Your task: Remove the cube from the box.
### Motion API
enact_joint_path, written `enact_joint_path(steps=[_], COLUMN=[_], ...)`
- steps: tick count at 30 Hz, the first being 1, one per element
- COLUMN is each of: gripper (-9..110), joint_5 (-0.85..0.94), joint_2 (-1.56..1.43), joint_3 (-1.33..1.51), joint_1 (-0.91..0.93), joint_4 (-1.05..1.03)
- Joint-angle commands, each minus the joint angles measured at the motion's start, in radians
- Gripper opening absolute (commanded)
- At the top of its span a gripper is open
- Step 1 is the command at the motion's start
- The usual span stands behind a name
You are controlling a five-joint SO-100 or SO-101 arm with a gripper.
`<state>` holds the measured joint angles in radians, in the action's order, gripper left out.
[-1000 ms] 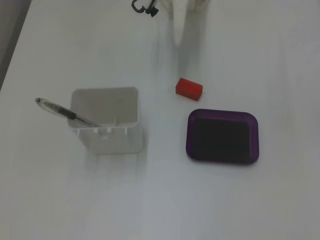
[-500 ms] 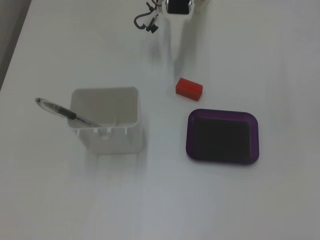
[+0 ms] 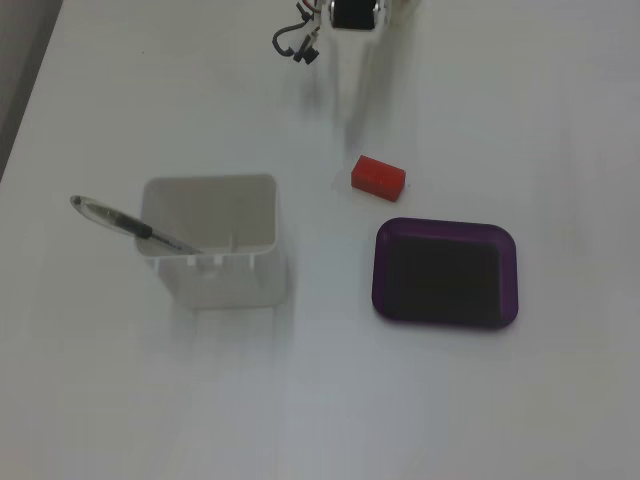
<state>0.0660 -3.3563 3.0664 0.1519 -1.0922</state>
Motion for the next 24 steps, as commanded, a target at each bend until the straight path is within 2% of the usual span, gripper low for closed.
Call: enact_joint_path(steps=[1,2,6,9,15,19,24], gripper=[1,-2,5,6,6,6,6], joint_5=[-0.003,-0.003,-0.02,-0.011,-0.006,-0.006,-0.02], joint_2=[-0.06,-0.061,-0.06,-0.057,-0.06,-0.061,-0.061], joint_3=[0.005,0.005,0.002,0.003,0.003,0.003,0.003], joint_1=[-0.002,-0.002,-0.002,0.015,0.183,0.172,0.071], joint_4=[-0.035,-0.037,-0.063,-0.064,-0.057,-0.055,-0.055])
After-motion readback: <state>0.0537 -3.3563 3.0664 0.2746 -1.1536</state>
